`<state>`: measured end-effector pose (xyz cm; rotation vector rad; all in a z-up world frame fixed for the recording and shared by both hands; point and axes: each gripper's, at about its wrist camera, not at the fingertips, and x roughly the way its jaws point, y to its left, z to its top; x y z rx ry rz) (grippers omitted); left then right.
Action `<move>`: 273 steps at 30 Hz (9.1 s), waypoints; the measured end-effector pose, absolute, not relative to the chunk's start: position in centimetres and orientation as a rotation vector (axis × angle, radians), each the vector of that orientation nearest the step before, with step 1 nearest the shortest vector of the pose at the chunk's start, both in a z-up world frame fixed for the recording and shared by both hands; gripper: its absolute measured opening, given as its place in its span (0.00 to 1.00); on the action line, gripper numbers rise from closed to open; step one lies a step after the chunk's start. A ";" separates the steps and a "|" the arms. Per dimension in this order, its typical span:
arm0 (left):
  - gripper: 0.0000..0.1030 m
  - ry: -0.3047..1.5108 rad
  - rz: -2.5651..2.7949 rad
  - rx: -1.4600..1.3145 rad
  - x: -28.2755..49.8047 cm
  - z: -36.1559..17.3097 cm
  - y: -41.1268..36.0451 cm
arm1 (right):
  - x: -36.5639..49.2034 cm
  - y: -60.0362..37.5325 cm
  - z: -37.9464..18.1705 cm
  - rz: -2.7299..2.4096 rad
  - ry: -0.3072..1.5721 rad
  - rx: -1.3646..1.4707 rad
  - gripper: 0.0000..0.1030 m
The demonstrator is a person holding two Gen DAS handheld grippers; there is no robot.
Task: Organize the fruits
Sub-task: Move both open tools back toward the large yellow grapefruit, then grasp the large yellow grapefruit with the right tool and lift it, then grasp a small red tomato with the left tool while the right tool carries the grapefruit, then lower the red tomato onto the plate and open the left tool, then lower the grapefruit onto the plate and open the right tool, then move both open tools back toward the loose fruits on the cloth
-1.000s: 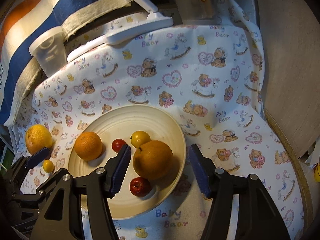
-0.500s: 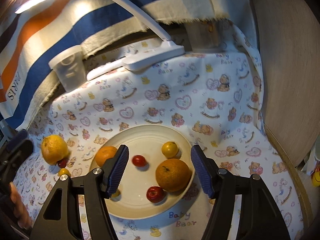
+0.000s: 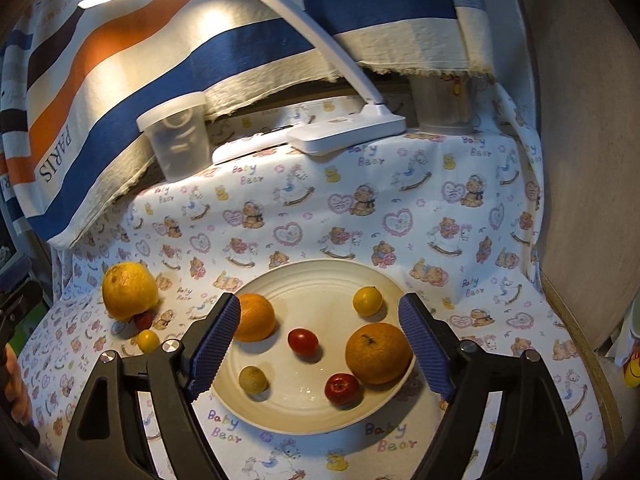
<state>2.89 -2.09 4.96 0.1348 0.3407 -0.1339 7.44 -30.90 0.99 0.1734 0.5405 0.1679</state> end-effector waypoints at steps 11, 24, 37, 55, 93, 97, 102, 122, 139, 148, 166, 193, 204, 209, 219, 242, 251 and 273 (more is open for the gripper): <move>0.99 0.398 -0.089 0.019 4.7 2.9 2.3 | 6.3 -26.9 1.0 0.212 0.519 0.125 0.80; 0.99 0.553 0.017 -0.135 7.0 2.5 8.0 | 7.9 -17.0 3.2 0.420 0.614 0.074 0.85; 0.99 0.648 0.040 -0.274 8.4 1.5 12.0 | 12.3 -6.1 0.0 0.523 0.686 -0.177 0.89; 0.99 0.758 -0.011 -0.354 10.1 -1.3 12.7 | 18.9 -1.4 -3.0 0.576 0.830 -0.188 0.89; 0.90 0.762 -0.197 -0.217 9.8 -2.4 6.1 | 6.1 -17.8 1.6 0.462 0.513 0.023 0.86; 0.82 0.784 -0.269 -0.164 9.8 -3.2 3.8 | 5.3 -20.3 1.3 0.447 0.504 0.055 0.86; 0.72 0.819 -0.342 -0.110 9.8 -4.1 1.6 | 5.6 -21.7 0.9 0.429 0.498 0.065 0.86; 0.26 0.882 -0.416 -0.113 10.0 -5.8 -0.2 | 5.4 -23.7 1.8 0.402 0.469 0.139 0.86; 0.26 0.792 -0.561 0.016 9.5 -0.2 -7.8 | 6.2 -28.6 2.7 0.283 0.444 0.279 0.86; 0.26 0.876 -0.605 -0.007 11.9 -1.4 -12.9 | 8.5 -31.2 1.2 0.195 0.520 0.350 0.86; 0.30 0.850 -0.639 -0.010 12.6 -4.1 -14.1 | 11.5 -31.2 -1.0 0.130 0.602 0.301 0.86; 0.49 0.706 -0.355 -0.106 13.2 -2.3 -8.7 | 20.3 -27.2 -3.2 0.102 0.760 0.286 0.87; 0.49 0.735 -0.342 -0.117 13.8 -3.0 -8.3 | 20.1 -27.0 -3.5 0.085 0.779 0.320 0.88; 0.49 0.704 -0.343 -0.069 13.3 -2.6 -8.9 | 19.4 -28.0 -2.9 0.089 0.767 0.329 0.97; 0.49 0.535 -0.318 0.035 10.9 1.5 -9.1 | 11.8 -30.4 2.6 -0.005 0.462 0.217 0.99; 0.91 0.222 -0.202 0.061 1.6 6.7 -2.1 | 3.6 -22.6 7.1 0.144 0.252 0.094 0.99; 1.00 0.222 -0.183 0.023 2.2 5.1 0.7 | 3.9 -19.7 4.4 0.180 0.260 0.030 0.99; 1.00 0.292 -0.113 -0.084 2.9 5.7 5.1 | 6.0 -14.8 4.3 0.254 0.393 0.005 0.99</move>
